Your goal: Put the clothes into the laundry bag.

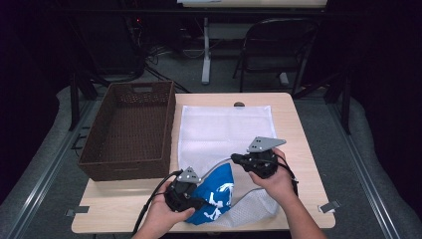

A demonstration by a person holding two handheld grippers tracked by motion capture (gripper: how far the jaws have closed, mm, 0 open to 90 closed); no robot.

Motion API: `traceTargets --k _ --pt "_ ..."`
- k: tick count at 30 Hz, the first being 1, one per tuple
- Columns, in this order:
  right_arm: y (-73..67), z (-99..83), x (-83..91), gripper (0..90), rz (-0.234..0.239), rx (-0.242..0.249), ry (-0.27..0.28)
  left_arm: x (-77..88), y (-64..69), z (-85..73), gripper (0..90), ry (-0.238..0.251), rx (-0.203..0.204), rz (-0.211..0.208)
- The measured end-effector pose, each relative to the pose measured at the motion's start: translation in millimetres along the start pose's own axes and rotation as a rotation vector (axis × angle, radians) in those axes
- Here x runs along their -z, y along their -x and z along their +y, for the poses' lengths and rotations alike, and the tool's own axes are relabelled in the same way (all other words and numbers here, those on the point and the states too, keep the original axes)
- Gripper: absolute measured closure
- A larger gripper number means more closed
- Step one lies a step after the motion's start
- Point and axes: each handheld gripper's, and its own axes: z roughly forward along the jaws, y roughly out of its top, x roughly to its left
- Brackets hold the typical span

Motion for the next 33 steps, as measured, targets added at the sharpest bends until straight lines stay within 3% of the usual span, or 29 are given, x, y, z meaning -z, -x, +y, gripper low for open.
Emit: traceTargets --k 8,9,13,14,15,19,20,33 --pt "-0.9 0.5 0.0 88.8 0.002 0.006 0.002 -6.8 0.7 -1.9 69.6 -0.009 0.001 0.014" --pt "-1.2 0.7 0.2 88.8 0.002 0.006 0.002 -7.3 -0.2 -2.0 69.7 -0.008 0.001 -0.002" --pt "-2.7 1.8 0.8 88.8 0.005 0.011 0.003 -9.8 0.0 -0.9 69.7 -0.011 0.005 0.0" --pt "-3.2 2.2 0.9 88.8 0.006 0.012 0.005 -10.2 1.0 -0.2 69.6 -0.011 0.001 0.016" --pt "-3.8 2.7 1.2 88.8 0.009 0.012 0.007 -10.7 1.1 0.4 69.6 -0.01 0.002 -0.003" --pt "-5.6 4.1 2.1 88.8 0.012 0.021 0.012 -13.4 4.6 4.0 69.6 -0.017 -0.007 0.014" --pt "-6.0 4.3 2.1 88.8 0.013 0.021 0.012 -14.0 4.1 4.8 69.6 -0.021 -0.01 0.002" --pt "-8.3 6.0 4.6 88.8 0.014 0.028 0.018 -30.2 2.6 14.6 69.6 -0.024 0.019 0.0"
